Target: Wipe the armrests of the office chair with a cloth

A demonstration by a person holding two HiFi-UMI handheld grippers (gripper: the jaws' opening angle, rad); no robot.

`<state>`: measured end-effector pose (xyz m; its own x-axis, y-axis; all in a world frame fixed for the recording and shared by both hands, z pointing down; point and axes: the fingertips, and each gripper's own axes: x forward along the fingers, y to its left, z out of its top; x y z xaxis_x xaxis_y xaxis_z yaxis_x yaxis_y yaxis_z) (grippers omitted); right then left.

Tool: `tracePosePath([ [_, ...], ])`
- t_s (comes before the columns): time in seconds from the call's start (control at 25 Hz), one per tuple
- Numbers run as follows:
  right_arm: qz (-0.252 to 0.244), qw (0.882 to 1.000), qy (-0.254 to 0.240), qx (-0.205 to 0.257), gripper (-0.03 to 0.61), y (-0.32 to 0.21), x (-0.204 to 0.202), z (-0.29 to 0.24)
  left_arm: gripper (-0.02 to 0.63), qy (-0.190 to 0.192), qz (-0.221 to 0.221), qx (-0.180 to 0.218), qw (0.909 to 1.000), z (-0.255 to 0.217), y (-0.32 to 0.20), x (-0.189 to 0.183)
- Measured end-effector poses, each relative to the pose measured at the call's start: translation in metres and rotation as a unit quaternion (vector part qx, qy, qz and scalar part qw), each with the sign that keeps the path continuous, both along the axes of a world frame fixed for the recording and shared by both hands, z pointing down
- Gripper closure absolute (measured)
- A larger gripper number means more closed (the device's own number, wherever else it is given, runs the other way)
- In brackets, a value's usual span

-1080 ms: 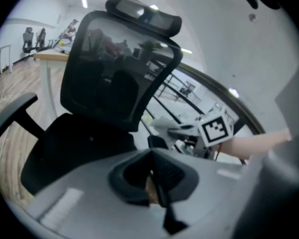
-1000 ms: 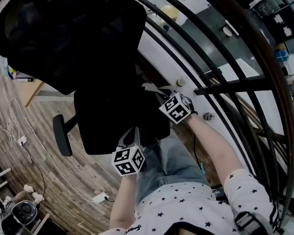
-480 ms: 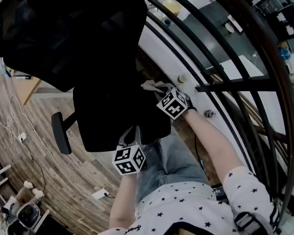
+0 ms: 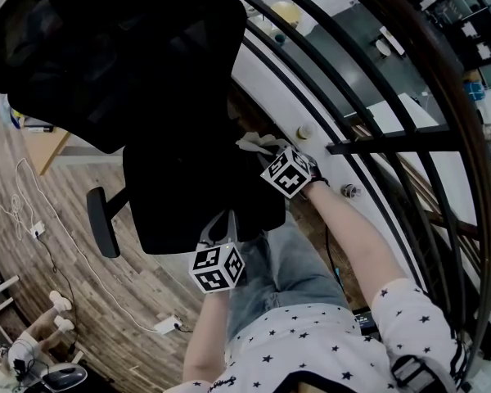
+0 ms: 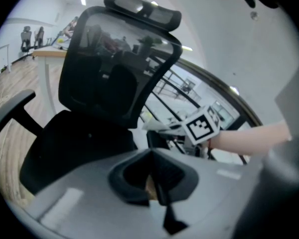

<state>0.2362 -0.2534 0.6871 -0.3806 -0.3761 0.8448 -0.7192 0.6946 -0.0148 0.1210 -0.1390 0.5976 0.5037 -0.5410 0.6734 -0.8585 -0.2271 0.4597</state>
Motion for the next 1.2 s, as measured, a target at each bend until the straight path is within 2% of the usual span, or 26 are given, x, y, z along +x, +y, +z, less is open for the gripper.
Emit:
tracePosePath([
  [1.2,0.013,1.000,0.014,-0.005,0.553,0.060,-0.011,-0.001,0.606,0.005,0.017,0.010,0.9998,-0.008,0.027,-0.019],
])
